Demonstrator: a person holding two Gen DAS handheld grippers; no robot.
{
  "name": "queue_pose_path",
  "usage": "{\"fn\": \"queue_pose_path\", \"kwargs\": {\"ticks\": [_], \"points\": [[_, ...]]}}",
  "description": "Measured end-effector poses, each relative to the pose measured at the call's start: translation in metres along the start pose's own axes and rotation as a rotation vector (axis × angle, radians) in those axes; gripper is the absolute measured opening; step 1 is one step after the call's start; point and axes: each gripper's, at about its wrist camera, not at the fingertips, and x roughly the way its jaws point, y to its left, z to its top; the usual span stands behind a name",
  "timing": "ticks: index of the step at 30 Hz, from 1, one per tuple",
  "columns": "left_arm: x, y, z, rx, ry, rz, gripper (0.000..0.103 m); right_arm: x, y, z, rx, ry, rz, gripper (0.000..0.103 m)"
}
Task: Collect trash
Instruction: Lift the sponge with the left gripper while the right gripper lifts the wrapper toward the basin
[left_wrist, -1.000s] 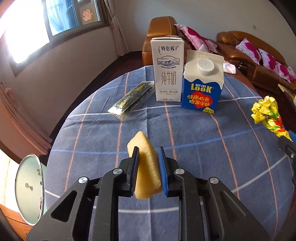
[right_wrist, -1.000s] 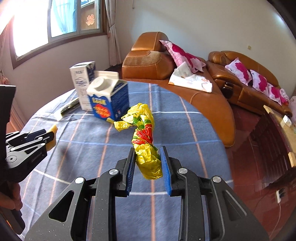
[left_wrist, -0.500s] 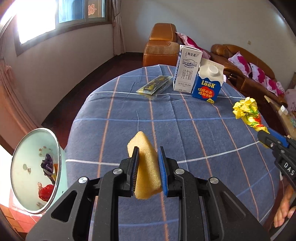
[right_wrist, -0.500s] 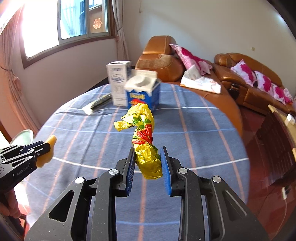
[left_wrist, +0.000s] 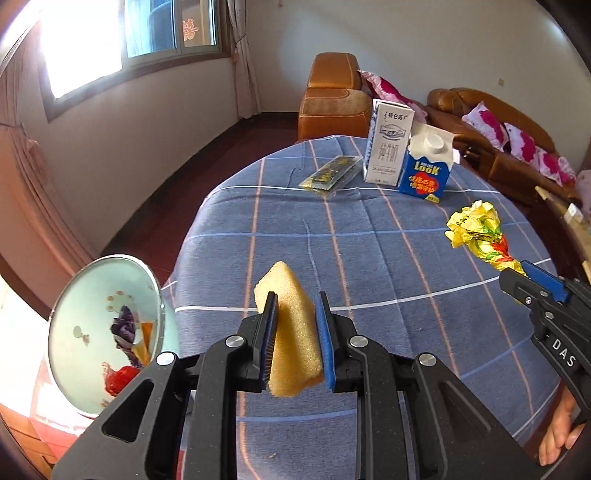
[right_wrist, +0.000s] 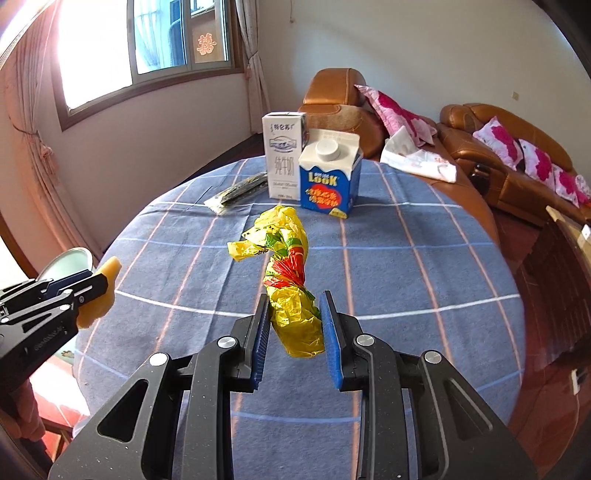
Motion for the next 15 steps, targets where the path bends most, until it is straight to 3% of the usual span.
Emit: {"fn": "queue_pose_path", "kwargs": {"ticks": [15], "points": [[-0.009, 0.026, -0.014, -0.015, 0.009, 0.065, 0.021, -0.010, 0.037, -0.004, -0.032, -0.002, 0.043, 0.028]]}}
